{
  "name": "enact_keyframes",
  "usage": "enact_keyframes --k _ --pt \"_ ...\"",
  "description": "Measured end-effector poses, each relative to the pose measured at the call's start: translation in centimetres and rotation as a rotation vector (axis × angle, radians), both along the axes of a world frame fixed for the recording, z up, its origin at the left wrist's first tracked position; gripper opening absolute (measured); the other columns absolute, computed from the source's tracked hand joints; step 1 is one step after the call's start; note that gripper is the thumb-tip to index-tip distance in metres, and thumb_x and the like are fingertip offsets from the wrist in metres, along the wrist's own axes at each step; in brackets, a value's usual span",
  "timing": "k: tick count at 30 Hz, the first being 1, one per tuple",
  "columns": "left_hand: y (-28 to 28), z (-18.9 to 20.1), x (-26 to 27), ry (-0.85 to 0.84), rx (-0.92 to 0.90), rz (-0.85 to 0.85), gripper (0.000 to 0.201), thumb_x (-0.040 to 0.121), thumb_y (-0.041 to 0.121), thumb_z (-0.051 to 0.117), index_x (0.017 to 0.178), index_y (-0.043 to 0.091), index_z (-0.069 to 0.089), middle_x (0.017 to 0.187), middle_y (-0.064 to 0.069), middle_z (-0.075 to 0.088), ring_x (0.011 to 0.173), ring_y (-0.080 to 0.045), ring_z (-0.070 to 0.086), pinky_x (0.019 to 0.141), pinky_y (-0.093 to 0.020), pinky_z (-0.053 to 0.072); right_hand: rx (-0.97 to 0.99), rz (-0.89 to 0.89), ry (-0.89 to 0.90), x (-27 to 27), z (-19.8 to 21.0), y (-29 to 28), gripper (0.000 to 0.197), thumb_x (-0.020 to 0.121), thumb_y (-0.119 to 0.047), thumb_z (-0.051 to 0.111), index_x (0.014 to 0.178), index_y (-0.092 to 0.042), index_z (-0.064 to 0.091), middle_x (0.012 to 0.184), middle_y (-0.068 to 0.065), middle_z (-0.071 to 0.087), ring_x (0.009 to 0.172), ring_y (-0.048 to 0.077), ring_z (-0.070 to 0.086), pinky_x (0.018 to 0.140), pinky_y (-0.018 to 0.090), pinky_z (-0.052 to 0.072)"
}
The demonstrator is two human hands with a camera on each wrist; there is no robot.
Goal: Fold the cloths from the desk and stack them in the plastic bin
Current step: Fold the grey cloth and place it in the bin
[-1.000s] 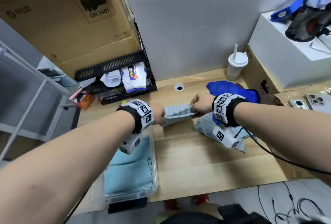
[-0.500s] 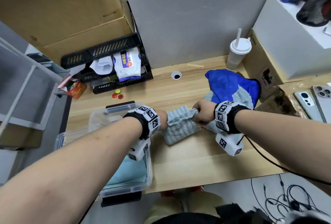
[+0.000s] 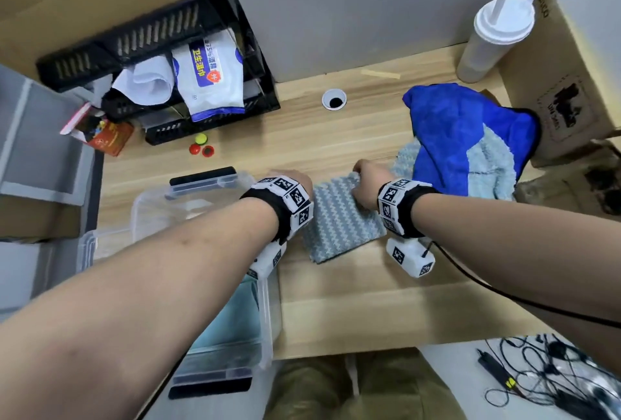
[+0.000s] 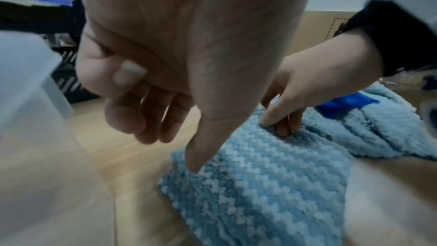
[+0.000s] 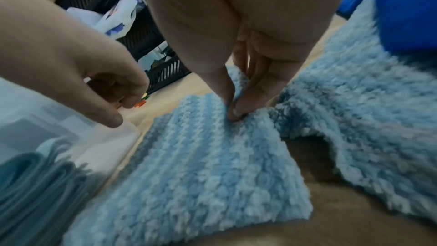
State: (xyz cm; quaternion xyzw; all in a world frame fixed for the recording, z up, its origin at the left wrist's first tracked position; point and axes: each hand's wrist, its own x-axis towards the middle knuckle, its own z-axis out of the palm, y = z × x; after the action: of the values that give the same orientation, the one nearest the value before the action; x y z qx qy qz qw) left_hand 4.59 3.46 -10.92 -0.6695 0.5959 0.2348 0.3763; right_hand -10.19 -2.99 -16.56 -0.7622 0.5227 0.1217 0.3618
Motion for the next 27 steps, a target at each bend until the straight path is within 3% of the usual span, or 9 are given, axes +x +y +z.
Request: enact_keyframes --k 4,6,9,12,16,18,23,25,27 --pt "-0.5 -0.4 -1.4 0.141 0.118 -0.020 0.015 0.093 0.016 0.059 0.082 0.008 0.054 0.067 -0.003 0.045 0.053 -0.016 0.041 0.038 -0.020 0.034 -0.121 0.014 -0.002 0.0 -0.3 0.3 0.050 0.086 -0.014 0.065 0.128 -0.011 0.038 0.121 0.012 0.044 0.086 0.031 0.059 0.069 0.038 0.052" --pt "0.0 -0.6 -2.3 0.219 0.076 -0.030 0.017 0.084 0.023 0.067 0.089 0.008 0.062 0.076 -0.006 0.057 0.064 -0.021 0.055 0.050 -0.028 0.048 -0.218 0.098 -0.119 -0.4 0.6 0.4 0.042 0.082 -0.018 0.065 0.117 -0.015 0.043 0.113 0.005 0.044 0.084 0.029 0.057 0.070 0.038 0.051" --pt "0.9 -1.1 -3.3 0.300 0.121 0.028 0.025 0.077 0.029 0.075 0.087 0.010 0.063 0.080 -0.006 0.063 0.070 -0.023 0.060 0.063 -0.033 0.054 -0.041 0.435 -0.165 -1.2 1.8 0.9 0.025 0.073 -0.024 0.067 0.094 -0.020 0.054 0.088 -0.003 0.056 0.080 0.025 0.058 0.067 0.035 0.051" --pt "1.3 -1.4 -3.7 0.352 0.254 0.076 0.033 0.067 0.042 0.082 0.082 0.014 0.073 0.078 0.000 0.072 0.075 -0.021 0.070 0.075 -0.039 0.061 0.060 0.777 0.050 -1.7 1.9 1.5 0.055 0.059 -0.045 0.082 0.104 -0.023 0.057 0.101 -0.004 0.053 0.088 0.018 0.054 0.076 0.034 0.052" --pt "1.5 -1.6 -3.8 0.319 0.219 0.060 0.053 0.059 0.051 0.085 0.098 0.019 0.069 0.091 0.001 0.072 0.084 -0.020 0.069 0.083 -0.038 0.059 -0.158 1.007 0.174 -2.3 0.7 2.6 0.095 0.049 -0.054 0.089 0.127 -0.023 0.045 0.122 0.000 0.043 0.109 0.021 0.046 0.088 0.038 0.046" --pt "1.5 -1.6 -3.9 0.316 0.201 0.063 0.068 0.055 0.055 0.087 0.108 0.019 0.066 0.099 0.000 0.071 0.089 -0.021 0.068 0.086 -0.037 0.057 -0.243 0.995 0.180 -2.9 0.1 3.3 0.095 0.055 -0.045 0.089 0.133 -0.020 0.041 0.127 0.001 0.042 0.115 0.023 0.045 0.092 0.040 0.044" --pt "1.8 -2.2 -4.1 0.305 0.180 0.131 0.089 0.018 0.074 0.083 0.090 0.026 0.066 0.081 0.006 0.072 0.074 -0.018 0.069 0.076 -0.037 0.060 -0.232 0.768 0.004 -3.0 0.6 4.0 0.025 0.078 -0.018 0.057 0.103 -0.018 0.056 0.103 0.003 0.060 0.095 0.025 0.059 0.077 0.034 0.050" --pt "1.9 -2.7 -3.9 0.277 0.169 0.154 0.096 0.010 0.079 0.080 0.090 0.029 0.062 0.081 0.008 0.070 0.073 -0.017 0.069 0.074 -0.035 0.060 -0.151 0.661 0.004 -2.7 1.5 3.6 0.020 0.084 -0.021 0.050 0.103 -0.019 0.056 0.101 0.006 0.065 0.091 0.027 0.061 0.076 0.032 0.048" --pt "1.8 -3.4 -3.9 0.245 0.183 0.121 0.094 0.017 0.079 0.080 0.093 0.027 0.060 0.080 0.007 0.066 0.071 -0.017 0.066 0.071 -0.034 0.059 -0.038 0.580 0.018 -2.6 2.1 3.2 0.028 0.087 -0.022 0.051 0.115 -0.020 0.055 0.105 0.008 0.066 0.094 0.028 0.060 0.078 0.032 0.048"
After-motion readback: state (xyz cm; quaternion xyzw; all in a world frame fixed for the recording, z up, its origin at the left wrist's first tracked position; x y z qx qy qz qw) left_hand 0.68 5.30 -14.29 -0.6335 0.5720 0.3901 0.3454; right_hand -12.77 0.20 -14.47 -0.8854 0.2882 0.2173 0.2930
